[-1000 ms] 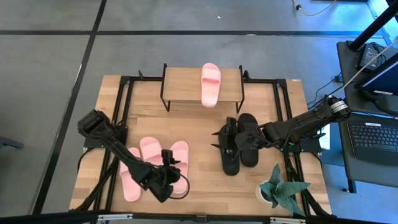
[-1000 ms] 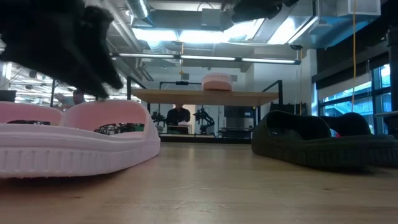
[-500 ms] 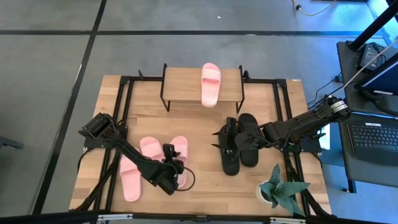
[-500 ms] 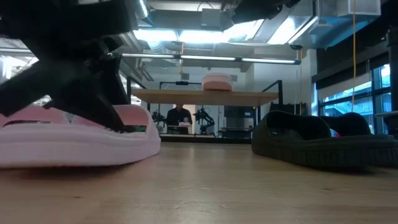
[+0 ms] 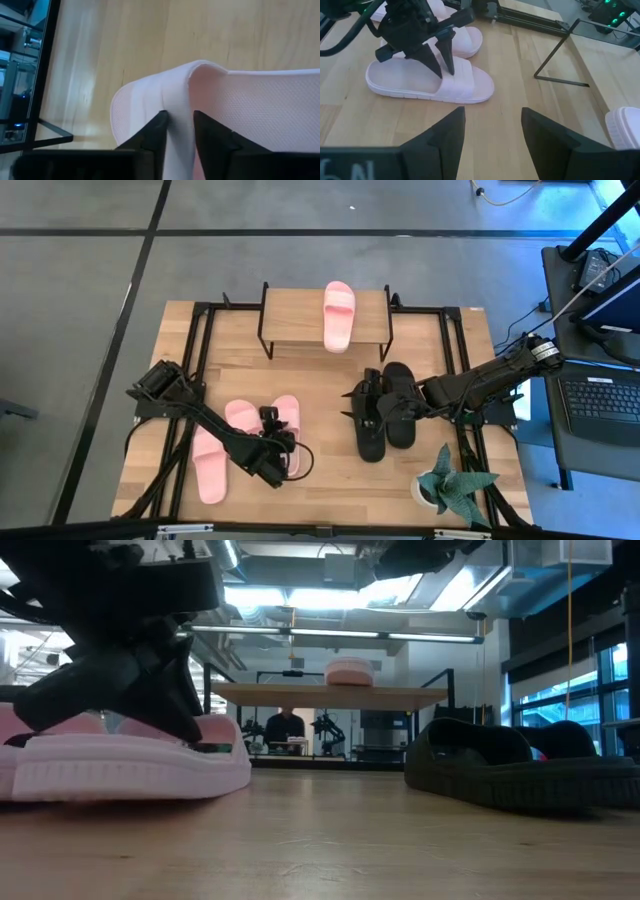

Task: Pick and place slides into the shelf
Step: Put the pink slipper slide on the shelf

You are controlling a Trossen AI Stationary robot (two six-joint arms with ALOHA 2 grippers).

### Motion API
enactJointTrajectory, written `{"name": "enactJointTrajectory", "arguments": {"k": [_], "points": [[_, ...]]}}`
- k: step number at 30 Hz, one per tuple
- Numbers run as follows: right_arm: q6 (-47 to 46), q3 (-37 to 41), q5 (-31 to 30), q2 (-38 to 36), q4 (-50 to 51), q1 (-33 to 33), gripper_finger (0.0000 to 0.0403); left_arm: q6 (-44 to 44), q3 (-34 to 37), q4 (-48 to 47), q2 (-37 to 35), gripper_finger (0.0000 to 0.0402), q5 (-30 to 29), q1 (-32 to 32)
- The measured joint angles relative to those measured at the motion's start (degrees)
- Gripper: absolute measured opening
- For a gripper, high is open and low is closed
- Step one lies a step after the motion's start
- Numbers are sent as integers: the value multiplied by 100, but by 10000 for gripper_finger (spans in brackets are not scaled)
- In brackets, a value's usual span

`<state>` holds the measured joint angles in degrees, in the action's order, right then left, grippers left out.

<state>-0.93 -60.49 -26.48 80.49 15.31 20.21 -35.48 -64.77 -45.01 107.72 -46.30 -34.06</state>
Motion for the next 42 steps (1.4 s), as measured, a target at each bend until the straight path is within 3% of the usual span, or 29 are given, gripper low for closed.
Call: {"name": "enactJointTrajectory", "arguments": {"k": [8, 16, 21, 30, 39, 42], "points": [[6, 0, 0, 0, 5, 0, 196, -5, 0, -73, -4, 11, -24, 0], [8, 0, 0, 2, 94, 0, 196, -55, -607, -906, -136, 5, 286, -2], [145, 0, 2, 2, 94, 0, 196, -116, -1320, -1885, -466, 3, 48, 9], [295, 0, 4, -154, 382, -13, 196, 1564, -1902, -2164, -1454, 2, -685, 423], [312, 0, 7, -192, 472, -13, 196, 3446, -2096, -2014, -1877, 2, -1279, 1901], [314, 0, 4, -192, 579, -15, 196, 4067, -2096, -1722, -1871, 2, -1235, 2458]]}}
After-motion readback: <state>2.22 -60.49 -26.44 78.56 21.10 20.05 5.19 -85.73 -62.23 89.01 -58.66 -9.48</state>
